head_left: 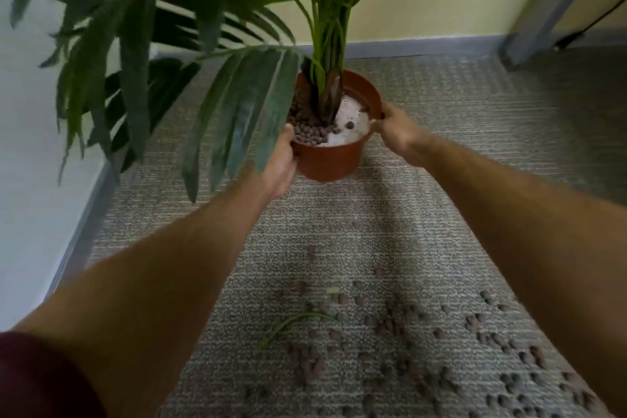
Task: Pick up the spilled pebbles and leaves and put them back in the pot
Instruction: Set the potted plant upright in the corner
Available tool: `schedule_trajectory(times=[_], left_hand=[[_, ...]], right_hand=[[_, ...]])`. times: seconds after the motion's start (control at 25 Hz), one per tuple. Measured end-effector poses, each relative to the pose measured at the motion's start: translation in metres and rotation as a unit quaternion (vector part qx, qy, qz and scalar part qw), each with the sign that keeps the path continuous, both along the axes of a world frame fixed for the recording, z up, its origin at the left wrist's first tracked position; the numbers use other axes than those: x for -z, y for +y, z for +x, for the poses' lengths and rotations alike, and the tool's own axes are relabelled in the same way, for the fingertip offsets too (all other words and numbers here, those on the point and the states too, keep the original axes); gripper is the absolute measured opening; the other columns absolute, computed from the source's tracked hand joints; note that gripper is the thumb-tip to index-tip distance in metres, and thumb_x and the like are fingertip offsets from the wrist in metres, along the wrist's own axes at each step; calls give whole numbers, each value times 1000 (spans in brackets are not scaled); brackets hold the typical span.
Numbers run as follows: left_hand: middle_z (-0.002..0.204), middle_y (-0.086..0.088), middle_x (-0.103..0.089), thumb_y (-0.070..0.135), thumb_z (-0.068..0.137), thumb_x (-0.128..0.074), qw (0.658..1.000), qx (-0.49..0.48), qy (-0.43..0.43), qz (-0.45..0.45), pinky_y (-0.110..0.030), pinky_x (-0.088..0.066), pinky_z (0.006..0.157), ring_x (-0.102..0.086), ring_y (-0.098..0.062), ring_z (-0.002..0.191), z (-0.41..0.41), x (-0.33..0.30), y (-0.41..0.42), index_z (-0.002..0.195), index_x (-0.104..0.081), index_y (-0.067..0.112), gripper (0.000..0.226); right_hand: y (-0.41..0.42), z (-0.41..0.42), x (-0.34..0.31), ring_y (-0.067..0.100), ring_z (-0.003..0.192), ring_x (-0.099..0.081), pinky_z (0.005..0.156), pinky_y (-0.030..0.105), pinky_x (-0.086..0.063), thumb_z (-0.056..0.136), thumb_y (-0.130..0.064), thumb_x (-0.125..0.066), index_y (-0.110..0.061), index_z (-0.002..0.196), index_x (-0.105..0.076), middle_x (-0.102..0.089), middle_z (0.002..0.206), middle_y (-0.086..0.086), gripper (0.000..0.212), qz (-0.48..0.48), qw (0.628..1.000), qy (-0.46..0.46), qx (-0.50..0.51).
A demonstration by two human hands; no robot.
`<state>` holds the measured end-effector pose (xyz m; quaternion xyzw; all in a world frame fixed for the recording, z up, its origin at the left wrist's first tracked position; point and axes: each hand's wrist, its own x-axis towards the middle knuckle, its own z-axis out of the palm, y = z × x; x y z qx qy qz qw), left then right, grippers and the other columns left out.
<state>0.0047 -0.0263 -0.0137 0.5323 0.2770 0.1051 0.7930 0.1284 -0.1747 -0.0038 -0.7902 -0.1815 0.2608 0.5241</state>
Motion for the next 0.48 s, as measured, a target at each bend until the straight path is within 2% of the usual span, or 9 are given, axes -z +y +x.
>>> schedule_trajectory(times=[0.08, 0.12, 0.2, 0.24, 0.32, 0.4, 0.48], left_hand=[[146, -9, -39, 22, 105, -19, 1000, 11, -6, 2, -42, -34, 111, -37, -28, 136, -1, -2, 0, 137, -35, 26, 36], [150, -13, -35, 22, 105, -18, 1000, 24, -13, 0, -44, -32, 113, -36, -28, 137, -1, -3, 2, 135, -33, 29, 34], [151, -15, -33, 20, 105, -16, 999, 43, -25, -1, -45, -31, 113, -35, -29, 138, 4, -6, 12, 130, -34, 33, 33], [150, -14, -36, 18, 105, -17, 999, 36, -27, -14, -44, -34, 111, -37, -28, 137, 8, -7, 19, 135, -34, 31, 36], [147, -11, -42, 15, 105, -19, 999, 22, -21, -34, -41, -42, 104, -44, -26, 132, 19, -4, 32, 143, -30, 30, 42], [146, -7, -43, 16, 105, -20, 999, 31, -3, -13, -40, -45, 102, -45, -23, 130, 24, 0, 38, 144, -27, 34, 44], [150, -4, -38, 20, 105, -19, 998, 43, 17, 41, -42, -37, 109, -39, -22, 135, 24, 4, 38, 146, -23, 37, 45]], right_hand=[[2, 1, 6, 0, 93, -60, 67, 12, -50, 89, 4, -47, -18, 138, -45, -63, 122, 1, 54, 14, 1000, 14, 11], [3, -1, 10, -3, 92, -60, 66, 13, -48, 91, 0, -46, -22, 139, -44, -63, 122, -2, 53, 25, 999, 19, 27], [6, -6, 19, 3, 103, -58, 76, 19, -49, 96, -8, -44, -27, 143, -37, -58, 128, -5, 52, 59, 996, 25, 63], [7, -9, 24, 6, 108, -55, 79, 19, -49, 97, -12, -44, -28, 145, -32, -54, 132, -7, 52, 70, 995, 21, 67], [8, -12, 27, 6, 112, -50, 78, 13, -45, 100, -20, -41, -30, 148, -24, -49, 135, -8, 53, 73, 996, 8, 60], [9, -12, 29, 8, 117, -45, 88, 18, -42, 101, -26, -39, -31, 149, -19, -45, 142, -4, 52, 74, 996, 12, 55], [7, -12, 27, 10, 121, -41, 98, 26, -37, 101, -29, -38, -29, 149, -17, -43, 145, -1, 53, 56, 997, 6, 51]])
